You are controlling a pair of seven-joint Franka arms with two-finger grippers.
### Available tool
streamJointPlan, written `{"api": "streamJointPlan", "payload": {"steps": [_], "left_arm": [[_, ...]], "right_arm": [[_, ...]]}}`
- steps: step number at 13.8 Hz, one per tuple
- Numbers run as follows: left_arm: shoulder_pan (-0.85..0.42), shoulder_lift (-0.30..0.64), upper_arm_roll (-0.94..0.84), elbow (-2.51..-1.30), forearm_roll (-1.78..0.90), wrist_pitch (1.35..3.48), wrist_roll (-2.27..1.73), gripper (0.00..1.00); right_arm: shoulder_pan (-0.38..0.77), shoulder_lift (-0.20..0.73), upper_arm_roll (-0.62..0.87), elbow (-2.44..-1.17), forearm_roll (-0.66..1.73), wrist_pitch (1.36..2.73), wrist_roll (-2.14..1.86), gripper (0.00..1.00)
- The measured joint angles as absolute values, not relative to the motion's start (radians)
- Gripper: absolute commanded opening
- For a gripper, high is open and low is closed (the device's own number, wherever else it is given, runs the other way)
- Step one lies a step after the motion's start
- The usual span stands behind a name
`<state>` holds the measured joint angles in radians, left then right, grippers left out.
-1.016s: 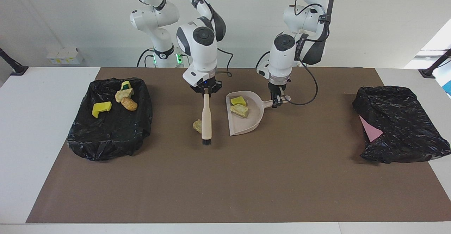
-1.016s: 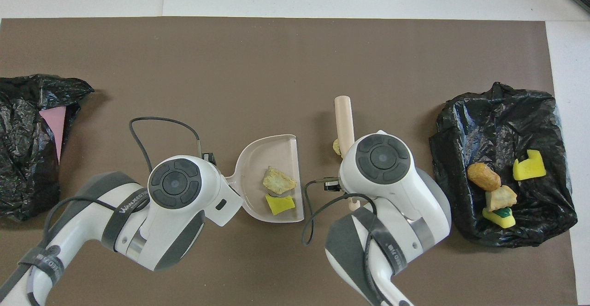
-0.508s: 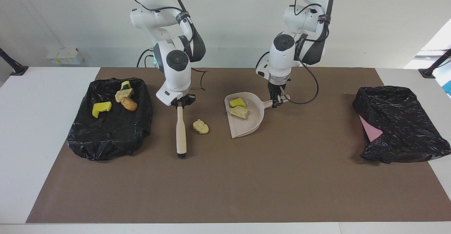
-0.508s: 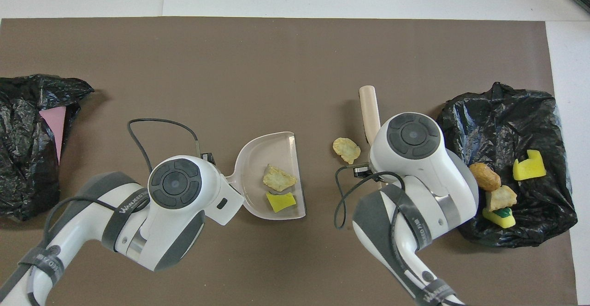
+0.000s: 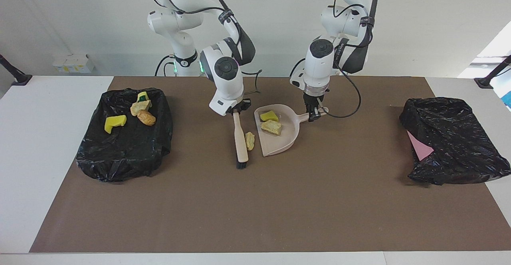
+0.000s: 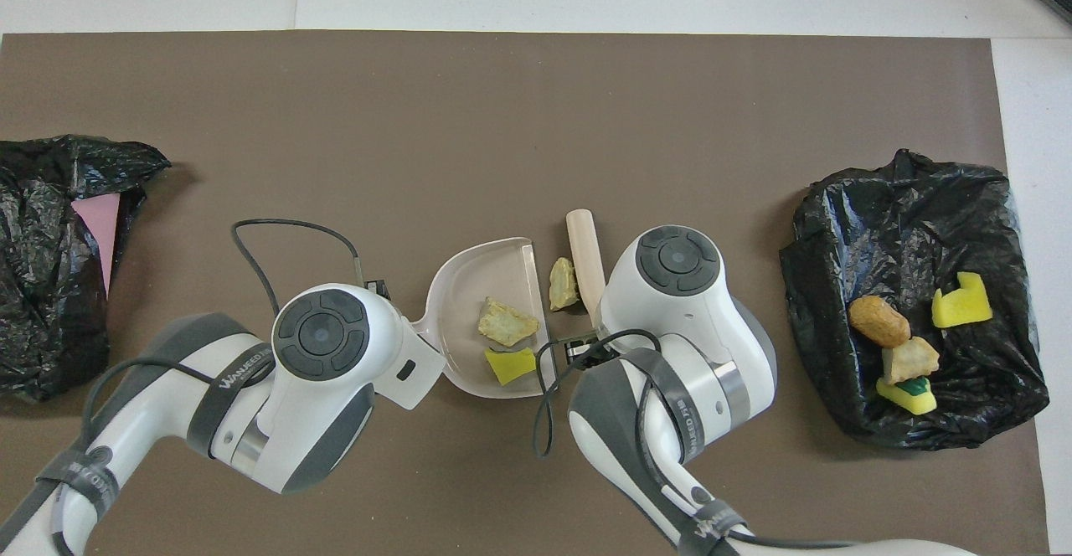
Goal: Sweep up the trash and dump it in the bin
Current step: 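Sweep the remaining crumbs toward the dustpan with the right gripper's brush, then push the last crumb into the dustpan with the right gripper's brush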
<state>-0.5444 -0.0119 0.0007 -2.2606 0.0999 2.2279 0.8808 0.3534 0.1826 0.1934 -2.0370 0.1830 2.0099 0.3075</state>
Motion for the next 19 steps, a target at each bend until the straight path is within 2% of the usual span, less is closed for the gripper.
{"api": "streamJointPlan", "payload": {"steps": [10,16,19], "left_arm": [[-0.538,0.014,0.009,-2.270,0.097,2.263,0.872,0.00],[-0.480,0.043,0.015,-2.239,0.055,2.285,0.934,0.00],[-0.424,0.049,0.017,-2.214,0.037,2.284,1.007,0.00]], "right_arm": [[0.438,0.174,0.199,-1.933,0.327,2.010,0.445,0.00],[0.449,0.088,0.199,-1.939,0.327,1.893,0.481,0.00],[0.504,0.032,0.200,-2.002,0.323,1.867,0.532,0.00]]}}
